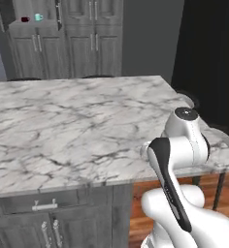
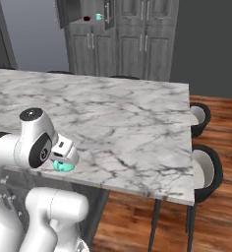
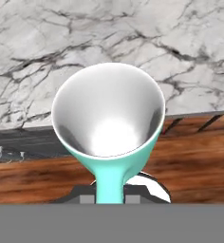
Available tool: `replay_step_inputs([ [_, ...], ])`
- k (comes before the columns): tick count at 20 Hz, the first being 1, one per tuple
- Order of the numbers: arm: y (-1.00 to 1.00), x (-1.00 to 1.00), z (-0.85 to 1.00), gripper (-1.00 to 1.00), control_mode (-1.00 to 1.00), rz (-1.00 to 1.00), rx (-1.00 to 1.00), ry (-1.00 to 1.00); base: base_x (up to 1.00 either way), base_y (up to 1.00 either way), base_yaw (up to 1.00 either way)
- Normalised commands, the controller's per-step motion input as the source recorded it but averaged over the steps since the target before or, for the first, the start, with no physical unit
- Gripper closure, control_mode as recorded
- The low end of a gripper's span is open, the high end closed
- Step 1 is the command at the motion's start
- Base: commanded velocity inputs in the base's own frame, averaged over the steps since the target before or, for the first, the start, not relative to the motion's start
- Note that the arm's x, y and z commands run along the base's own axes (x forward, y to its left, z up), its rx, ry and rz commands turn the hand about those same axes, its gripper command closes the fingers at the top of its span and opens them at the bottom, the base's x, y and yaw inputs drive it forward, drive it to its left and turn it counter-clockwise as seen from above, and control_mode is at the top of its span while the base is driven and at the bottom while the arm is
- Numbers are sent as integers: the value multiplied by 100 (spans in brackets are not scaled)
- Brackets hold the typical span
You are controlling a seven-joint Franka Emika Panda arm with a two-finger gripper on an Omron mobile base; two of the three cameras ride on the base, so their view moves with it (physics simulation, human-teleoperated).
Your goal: Pick the mug on the counter and place it in the cabinet with the handle facing the right, like the mugs already inside.
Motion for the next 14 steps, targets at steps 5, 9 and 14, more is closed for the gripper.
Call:
replay_step_inputs([
  [5,0,0,0,100,100,0,0,0,0,-100,-5],
  [9,0,0,0,100,100,0,0,0,0,-98,-12],
  [14,0,0,0,100,100,0,0,0,5,-83,-7],
])
